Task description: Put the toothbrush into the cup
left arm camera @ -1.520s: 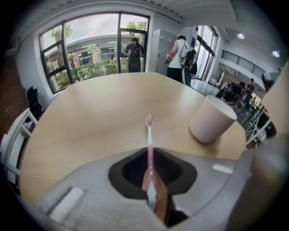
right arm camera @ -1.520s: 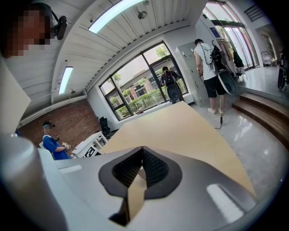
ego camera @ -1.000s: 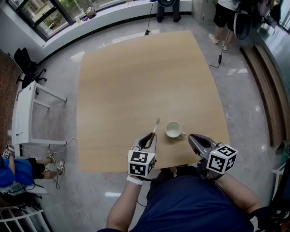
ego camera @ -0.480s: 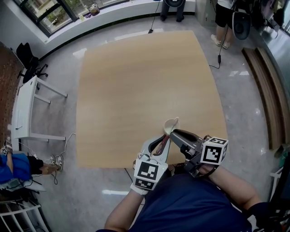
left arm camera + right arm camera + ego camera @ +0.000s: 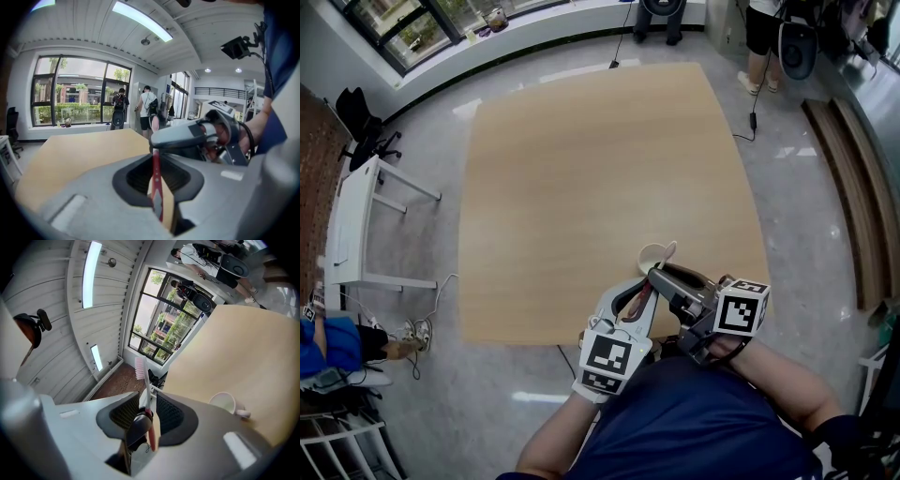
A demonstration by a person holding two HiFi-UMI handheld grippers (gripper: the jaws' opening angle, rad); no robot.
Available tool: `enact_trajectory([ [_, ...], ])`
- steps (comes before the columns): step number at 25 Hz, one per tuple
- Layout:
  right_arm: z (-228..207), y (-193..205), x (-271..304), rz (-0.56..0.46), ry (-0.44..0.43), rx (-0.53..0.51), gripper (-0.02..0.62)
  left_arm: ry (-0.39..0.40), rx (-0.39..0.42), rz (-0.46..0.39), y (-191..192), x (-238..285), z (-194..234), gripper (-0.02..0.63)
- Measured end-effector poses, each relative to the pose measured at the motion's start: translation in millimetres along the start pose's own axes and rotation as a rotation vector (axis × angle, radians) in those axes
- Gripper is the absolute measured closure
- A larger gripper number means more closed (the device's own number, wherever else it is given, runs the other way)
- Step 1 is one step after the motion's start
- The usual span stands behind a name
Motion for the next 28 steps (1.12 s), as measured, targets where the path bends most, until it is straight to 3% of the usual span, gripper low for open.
enact_trajectory([
  [2,-0.4,-2.0,-0.7,-0.004,0.0,0.005,0.477,0.002,0.0,0.002,-0.8,1.3,-1.4,0.56],
  [6,-2.3,-4.6,-3.7,-0.026,0.013,0.013,0.566,0.005,-0.016,0.003,-1.2,2.8,-2.4,0.56],
  [13,-3.5,-3.1,-3.7,-0.034,0.017,0.023,0.569,0.001,-0.026,0.007,0.9,3.6,-1.9,0.557],
  [16,-7.8,-4.7,-5.6,-0.05,0.032,0.028,0.569,-0.002,-0.025,0.015,4.4,3.4,-0.8,0.501],
  [28,-43.0,-28.4,-11.1,-0.114,0.145,-0.022,0.569,-0.061,-0.106,0.046,28.8,-21.2,20.9,0.5],
])
Point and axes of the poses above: the fingertips, and each gripper's own axes: x forward along the fingers, z to its left, y out of its underside, the point moved 8 cm from there along -x, backward along the fingers, and after that the axes turned 8 degrees about -x, right-handed, at the moved point
